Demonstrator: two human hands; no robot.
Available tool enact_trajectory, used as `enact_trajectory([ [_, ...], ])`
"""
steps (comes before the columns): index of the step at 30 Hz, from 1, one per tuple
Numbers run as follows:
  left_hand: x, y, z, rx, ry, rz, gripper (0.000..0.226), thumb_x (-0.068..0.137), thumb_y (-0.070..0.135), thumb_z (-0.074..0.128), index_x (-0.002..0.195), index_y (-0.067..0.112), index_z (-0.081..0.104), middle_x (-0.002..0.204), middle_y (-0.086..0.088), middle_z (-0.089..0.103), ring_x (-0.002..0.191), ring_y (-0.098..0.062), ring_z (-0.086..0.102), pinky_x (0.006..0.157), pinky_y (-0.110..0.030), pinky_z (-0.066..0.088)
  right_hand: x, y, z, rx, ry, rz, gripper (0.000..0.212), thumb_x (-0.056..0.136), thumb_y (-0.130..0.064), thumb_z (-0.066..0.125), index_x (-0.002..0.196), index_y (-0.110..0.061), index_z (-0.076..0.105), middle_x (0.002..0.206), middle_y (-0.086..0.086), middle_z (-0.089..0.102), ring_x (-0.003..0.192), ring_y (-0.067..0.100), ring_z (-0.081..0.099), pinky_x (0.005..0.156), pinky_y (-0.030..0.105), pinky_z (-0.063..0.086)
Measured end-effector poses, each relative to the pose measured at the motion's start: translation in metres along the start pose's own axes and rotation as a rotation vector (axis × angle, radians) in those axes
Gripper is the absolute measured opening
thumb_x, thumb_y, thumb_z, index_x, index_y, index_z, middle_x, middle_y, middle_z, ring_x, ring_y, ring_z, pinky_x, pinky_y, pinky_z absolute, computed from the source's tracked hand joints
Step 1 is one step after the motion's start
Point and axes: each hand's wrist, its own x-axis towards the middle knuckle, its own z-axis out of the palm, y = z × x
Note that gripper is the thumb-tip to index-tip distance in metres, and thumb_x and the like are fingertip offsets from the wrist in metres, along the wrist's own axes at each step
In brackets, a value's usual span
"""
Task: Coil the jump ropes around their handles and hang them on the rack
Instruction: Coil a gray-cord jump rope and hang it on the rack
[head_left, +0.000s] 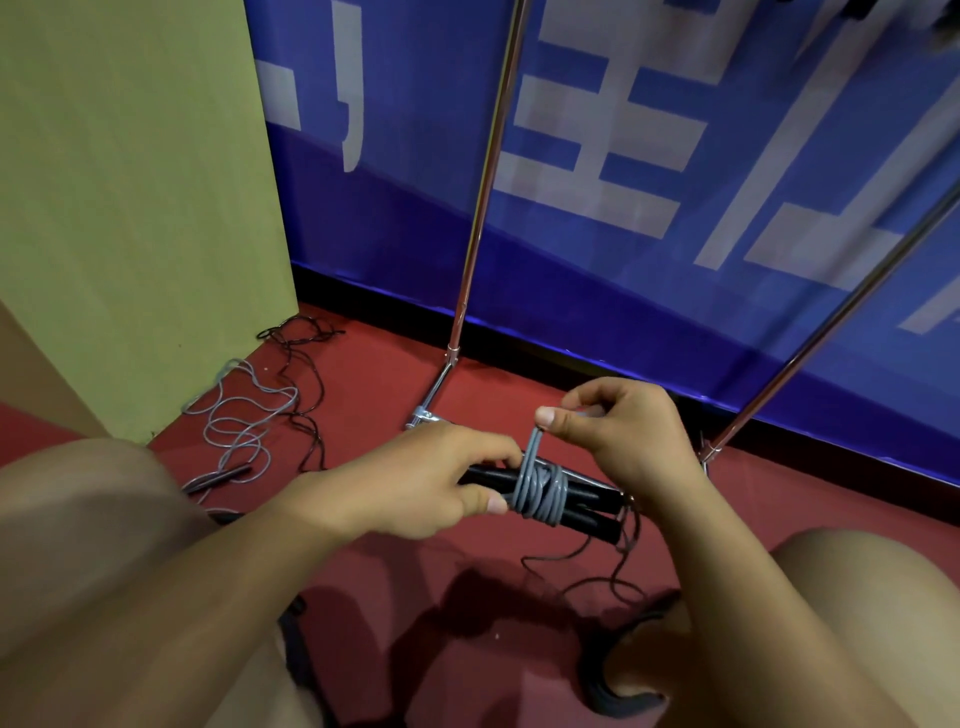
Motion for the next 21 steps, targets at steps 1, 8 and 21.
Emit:
enact_trajectory([
  [1, -0.001, 0.000, 0.000, -0.056, 0.008, 0.021, 0.015, 0.089, 0.031, 0.069, 0.101, 0.034, 0.060, 0.080, 0.016, 0.063, 0.075, -0.003, 0.057, 0.070, -0.021, 0.044, 0.001, -0.001, -0.002, 0.092, -0.050, 0.023, 0.029, 0.066, -0.030, 0.090, 0.073, -0.011, 0.070, 0.051, -0.008, 0.049, 0.043, 0.004, 0.038, 0.046, 0.018, 0.036],
  [8, -0.005, 0.006, -0.002, -0.507, 0.167, 0.138, 0.016, 0.089, 0.009, 0.071, 0.101, 0.019, 0.067, 0.081, 0.012, 0.067, 0.073, -0.004, 0.061, 0.073, -0.023, 0.049, 0.001, 0.000, -0.014, 0.524, -0.268, 0.020, 0.024, 0.071, -0.016, 0.083, 0.085, -0.008, 0.066, 0.069, 0.006, 0.059, 0.055, 0.014, 0.050, 0.055, 0.025, 0.042],
  [21, 0.012, 0.002, -0.001, -0.765, 0.679, -0.133, 0.011, 0.092, 0.004, 0.067, 0.088, 0.013, 0.062, 0.071, 0.000, 0.072, 0.052, -0.009, 0.057, 0.058, -0.017, 0.047, -0.012, 0.003, 0.011, 0.306, -0.340, -0.031, 0.011, 0.098, -0.017, 0.060, 0.089, -0.013, 0.064, 0.061, 0.001, 0.055, 0.049, 0.010, 0.042, 0.046, 0.024, 0.036],
])
